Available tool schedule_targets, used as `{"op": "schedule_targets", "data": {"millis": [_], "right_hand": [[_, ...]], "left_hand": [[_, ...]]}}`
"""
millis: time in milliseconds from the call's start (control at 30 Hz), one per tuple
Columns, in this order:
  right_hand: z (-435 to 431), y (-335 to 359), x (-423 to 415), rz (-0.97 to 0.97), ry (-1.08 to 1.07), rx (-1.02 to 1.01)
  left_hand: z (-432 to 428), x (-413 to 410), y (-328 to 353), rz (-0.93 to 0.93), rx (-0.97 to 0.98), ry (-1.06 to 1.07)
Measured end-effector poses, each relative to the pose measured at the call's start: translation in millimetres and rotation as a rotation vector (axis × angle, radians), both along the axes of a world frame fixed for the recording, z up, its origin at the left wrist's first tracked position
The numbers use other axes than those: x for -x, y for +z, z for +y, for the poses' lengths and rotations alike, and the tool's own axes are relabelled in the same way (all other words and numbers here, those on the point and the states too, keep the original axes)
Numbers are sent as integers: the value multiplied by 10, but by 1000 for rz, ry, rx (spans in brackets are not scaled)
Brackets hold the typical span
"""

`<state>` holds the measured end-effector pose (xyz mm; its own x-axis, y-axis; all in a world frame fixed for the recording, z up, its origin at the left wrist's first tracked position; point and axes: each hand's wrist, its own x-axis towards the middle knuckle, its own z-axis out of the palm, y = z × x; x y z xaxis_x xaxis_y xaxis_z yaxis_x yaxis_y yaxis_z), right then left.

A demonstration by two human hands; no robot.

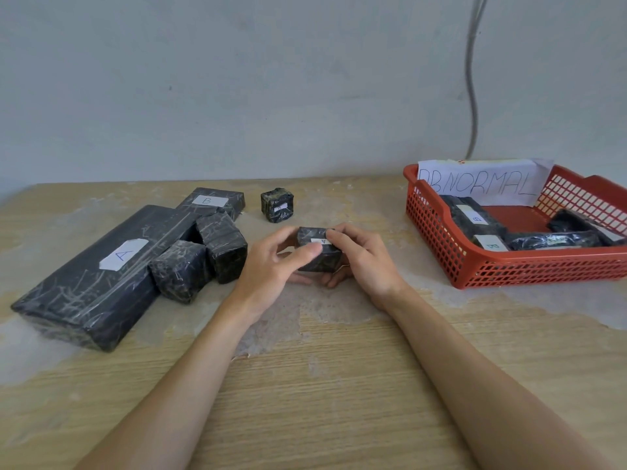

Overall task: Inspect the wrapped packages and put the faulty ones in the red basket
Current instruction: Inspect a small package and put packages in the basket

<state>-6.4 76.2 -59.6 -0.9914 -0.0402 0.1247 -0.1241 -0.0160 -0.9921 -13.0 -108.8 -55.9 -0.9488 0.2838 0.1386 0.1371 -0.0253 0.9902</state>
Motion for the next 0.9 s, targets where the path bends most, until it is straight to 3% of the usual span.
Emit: {"op": "schedule_targets", "data": {"millis": [267, 467, 900], "right_hand": [[9, -19, -39, 95, 49, 16], [-1, -34, 15, 100, -45, 9], [-3, -35, 7, 131, -26, 33]], "left_hand": [[-5, 32, 1, 80, -27, 157], [26, 24, -13, 52, -31, 117], [3, 50, -37, 80, 28, 123]]}}
